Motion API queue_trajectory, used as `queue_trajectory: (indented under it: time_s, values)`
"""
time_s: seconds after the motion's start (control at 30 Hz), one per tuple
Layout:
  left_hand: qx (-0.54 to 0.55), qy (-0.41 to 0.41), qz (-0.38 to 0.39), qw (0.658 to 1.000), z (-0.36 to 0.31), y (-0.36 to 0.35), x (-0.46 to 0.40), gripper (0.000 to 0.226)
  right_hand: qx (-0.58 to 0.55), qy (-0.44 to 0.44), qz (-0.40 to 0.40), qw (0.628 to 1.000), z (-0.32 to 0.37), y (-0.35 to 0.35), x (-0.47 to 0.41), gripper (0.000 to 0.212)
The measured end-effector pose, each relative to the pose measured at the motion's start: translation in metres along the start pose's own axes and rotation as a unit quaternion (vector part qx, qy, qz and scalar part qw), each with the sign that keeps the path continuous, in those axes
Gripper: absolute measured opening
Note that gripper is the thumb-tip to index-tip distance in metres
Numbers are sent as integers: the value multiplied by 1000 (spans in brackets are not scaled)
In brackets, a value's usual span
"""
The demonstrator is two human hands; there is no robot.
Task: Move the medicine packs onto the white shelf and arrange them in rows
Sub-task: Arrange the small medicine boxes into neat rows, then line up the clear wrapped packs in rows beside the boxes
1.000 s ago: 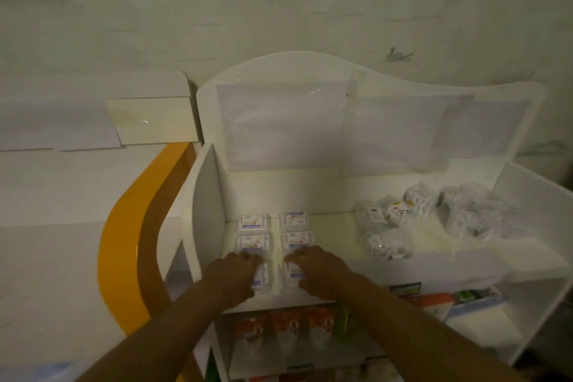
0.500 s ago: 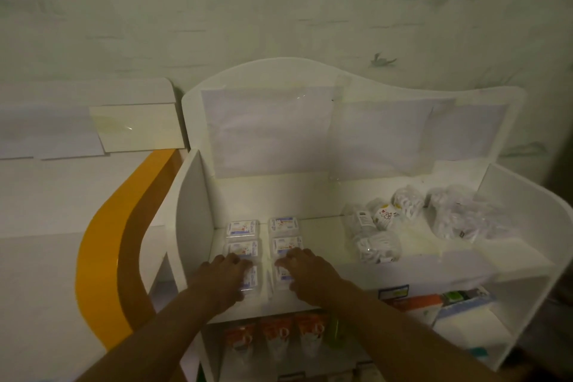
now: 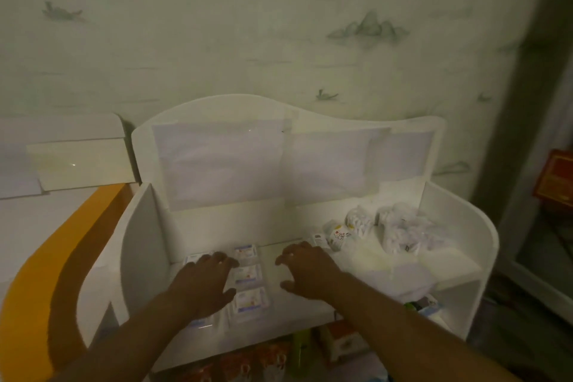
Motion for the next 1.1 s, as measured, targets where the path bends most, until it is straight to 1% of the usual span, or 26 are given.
queue_trajectory:
  time_s: [0.1,0.2,0.33,0.43,0.5,0.6,0.67,0.73,0.87,0.97,1.1]
  values:
    - [31,-26,-10,999,-26,12,-16,58,0,-35,-8,999,-35,18,15,51]
    - [58,-49,-13,997,-60,15,-38,61,-23,-72,-10,997,-74,21,29,52]
    - [76,-67,28,994,-109,8,-73,71,-50,-87,7,995,-125,15,34,52]
    - [88,-61,55,993,-138,7,-103,85,-72,-96,-8,993,-164,13,29,55]
    - [122,-48,69,989,-155,3,-124,102,-71,-95,-6,993,-188,9,23,58]
    - [155,-18,96,983,-173,-6,-155,127,-78,-75,17,994,-214,1,11,62]
    - [171,10,119,978,-175,-12,-169,134,-91,-60,22,994,-222,-4,0,63]
    - [177,25,128,976,-173,-13,-176,134,-99,-44,9,994,-223,-7,-14,62]
    - [190,7,139,972,-169,-24,-172,120,-101,3,0,995,-208,-18,-42,57]
    - [207,13,133,969,-164,-31,-166,132,-85,27,13,996,-201,-31,-57,60]
    - [226,-2,112,968,-161,-38,-174,129,-69,25,2,997,-206,-37,-65,60]
Point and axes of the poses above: each hand's wrist, its own x-axis away from the middle knuckle, its own y-axis out of the back of the hand, z = x × y, the point moved 6 cm from there along -x, towards the middle knuckle, and after that the axes turned 9 degrees about z, right-handed, at the moved point
